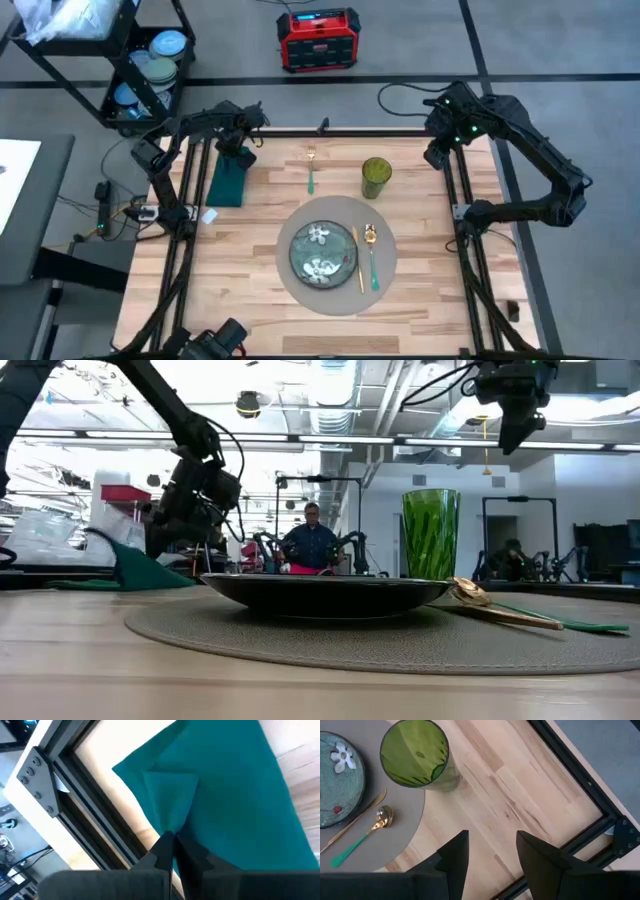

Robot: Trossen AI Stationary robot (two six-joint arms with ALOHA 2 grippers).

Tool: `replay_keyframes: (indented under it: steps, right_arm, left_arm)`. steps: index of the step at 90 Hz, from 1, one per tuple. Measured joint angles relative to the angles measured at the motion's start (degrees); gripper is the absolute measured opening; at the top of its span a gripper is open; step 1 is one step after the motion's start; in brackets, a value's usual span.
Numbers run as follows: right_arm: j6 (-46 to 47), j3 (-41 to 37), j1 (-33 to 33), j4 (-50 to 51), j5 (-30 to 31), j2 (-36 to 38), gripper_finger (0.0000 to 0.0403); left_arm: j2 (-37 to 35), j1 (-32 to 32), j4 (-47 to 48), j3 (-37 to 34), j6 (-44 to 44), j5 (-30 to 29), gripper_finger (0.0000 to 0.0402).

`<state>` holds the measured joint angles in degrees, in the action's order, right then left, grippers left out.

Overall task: Set table place
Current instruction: Fold the green napkin

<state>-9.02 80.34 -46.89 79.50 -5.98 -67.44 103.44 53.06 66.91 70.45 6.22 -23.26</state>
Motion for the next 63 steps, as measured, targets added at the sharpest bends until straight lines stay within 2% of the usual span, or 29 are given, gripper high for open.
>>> replay_keyframes:
  steps: [16,38,48,63]
  right_arm:
    - [0.41,0.0,0.0,0.02,0.0,0.0,0.0152]
    - [1.09,0.0,0.0,2.57,-0.13,0.0,0.0152]
    - [1.11,0.0,0.0,4.22,-0.17,0.0,0.0152]
    - [1.11,0.0,0.0,5.43,-1.41,0.0,0.0152]
  left_arm:
    - [0.0,0.0,-0.01,0.0,0.53,-0.5,0.0]
    - [0.0,0.0,-0.39,0.01,1.97,-7.24,0.0]
    - [0.0,0.02,-0.74,0.01,3.27,-6.88,0.0]
    - [0.0,0.0,-0.61,0.01,5.73,-3.2,0.0]
